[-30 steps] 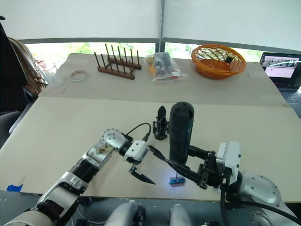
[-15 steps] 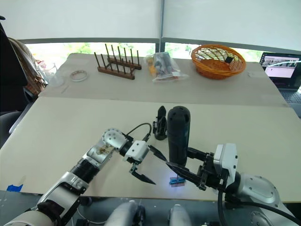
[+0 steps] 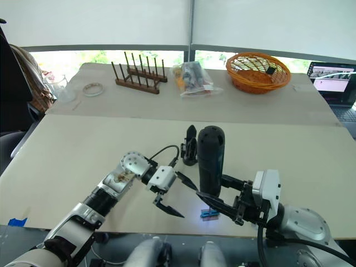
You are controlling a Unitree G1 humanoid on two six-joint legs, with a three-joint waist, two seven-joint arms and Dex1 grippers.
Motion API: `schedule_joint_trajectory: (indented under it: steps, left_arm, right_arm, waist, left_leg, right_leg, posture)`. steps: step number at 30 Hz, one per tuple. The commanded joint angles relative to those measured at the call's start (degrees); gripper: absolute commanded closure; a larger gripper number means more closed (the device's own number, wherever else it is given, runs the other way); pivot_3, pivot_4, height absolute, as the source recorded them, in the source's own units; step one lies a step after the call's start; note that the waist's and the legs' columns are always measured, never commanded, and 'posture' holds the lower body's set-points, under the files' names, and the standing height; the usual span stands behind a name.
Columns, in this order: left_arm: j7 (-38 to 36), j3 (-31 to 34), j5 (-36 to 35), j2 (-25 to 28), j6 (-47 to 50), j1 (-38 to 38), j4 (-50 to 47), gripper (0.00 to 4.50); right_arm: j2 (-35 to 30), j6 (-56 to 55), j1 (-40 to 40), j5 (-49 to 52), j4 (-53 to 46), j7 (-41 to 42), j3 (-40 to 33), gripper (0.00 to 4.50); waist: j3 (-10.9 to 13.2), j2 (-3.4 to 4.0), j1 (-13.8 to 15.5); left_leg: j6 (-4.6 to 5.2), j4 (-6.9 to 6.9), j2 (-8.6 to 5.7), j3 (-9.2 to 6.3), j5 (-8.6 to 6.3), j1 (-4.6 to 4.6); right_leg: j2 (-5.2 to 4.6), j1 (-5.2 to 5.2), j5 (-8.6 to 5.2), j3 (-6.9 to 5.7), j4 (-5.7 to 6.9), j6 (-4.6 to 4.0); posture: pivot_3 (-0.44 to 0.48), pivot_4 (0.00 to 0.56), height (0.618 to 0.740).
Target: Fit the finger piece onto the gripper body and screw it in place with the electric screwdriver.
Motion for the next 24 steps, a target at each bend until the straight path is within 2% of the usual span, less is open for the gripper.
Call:
schedule_joint_trajectory:
  steps: [1, 24]
  left_arm:
    - [0.0, 0.1, -0.6, -0.4, -0.3, -0.4, -1.7, 0.0]
    - [0.1, 0.3, -0.7, -0.4, 0.0, -0.6, -1.6, 0.0]
  right_arm:
    - [0.1, -2.5, -0.2, 0.6, -1.7, 0.5, -0.9, 2.57]
    - [-0.1, -3.0, -0.3, 0.1, -0.1, 1.4, -1.3, 2.57]
  waist:
    - [0.0, 0.0, 0.0]
    - [0.0, 0.0, 0.0]
  left_leg:
    - [0.0, 0.0, 0.0, 0.0, 0.0, 0.0]
    - [0.0, -0.01, 0.0, 0.0, 0.0, 0.02]
  right_leg:
    - [0.0, 0.0, 0.0, 0.0, 0.0, 0.0]
    - [-0.01, 0.01, 0.0, 0.0, 0.0, 0.0]
  posture:
    - [0.0, 0.15, 0.74]
    - [0.0, 0.15, 0.74]
